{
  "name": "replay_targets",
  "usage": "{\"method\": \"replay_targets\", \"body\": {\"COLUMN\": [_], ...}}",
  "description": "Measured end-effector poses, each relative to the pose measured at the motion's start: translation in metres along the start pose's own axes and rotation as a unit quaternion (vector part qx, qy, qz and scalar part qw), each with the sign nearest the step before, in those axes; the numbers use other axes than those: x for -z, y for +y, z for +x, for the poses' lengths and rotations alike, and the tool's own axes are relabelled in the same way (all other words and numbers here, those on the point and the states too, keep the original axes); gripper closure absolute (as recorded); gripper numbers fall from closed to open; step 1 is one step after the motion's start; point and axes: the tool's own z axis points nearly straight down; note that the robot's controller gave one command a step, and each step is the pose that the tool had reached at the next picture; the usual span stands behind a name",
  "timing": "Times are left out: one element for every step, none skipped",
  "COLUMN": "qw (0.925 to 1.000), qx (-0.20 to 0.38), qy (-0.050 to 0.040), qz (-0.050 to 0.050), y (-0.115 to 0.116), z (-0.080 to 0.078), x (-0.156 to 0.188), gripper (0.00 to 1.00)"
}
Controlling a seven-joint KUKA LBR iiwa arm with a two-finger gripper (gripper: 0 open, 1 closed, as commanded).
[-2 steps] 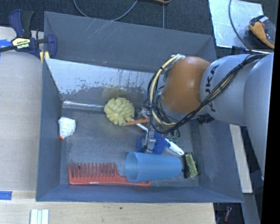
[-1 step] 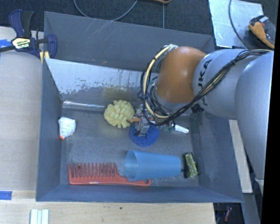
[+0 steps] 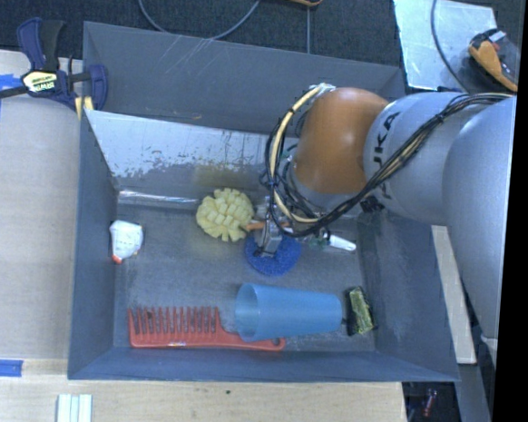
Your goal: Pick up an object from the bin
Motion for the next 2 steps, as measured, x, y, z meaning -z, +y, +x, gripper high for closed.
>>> {"method": "replay_targets", "body": {"qw": [1.0000,1.0000], "qx": [0.000,0.000], "qy": [-0.0015,0.0032], "qz": [0.000,0.000], "y": [0.000,0.000], "z": [-0.001,0.002], "x": [0.005,0.025], "gripper": [1.00,1.00]}}
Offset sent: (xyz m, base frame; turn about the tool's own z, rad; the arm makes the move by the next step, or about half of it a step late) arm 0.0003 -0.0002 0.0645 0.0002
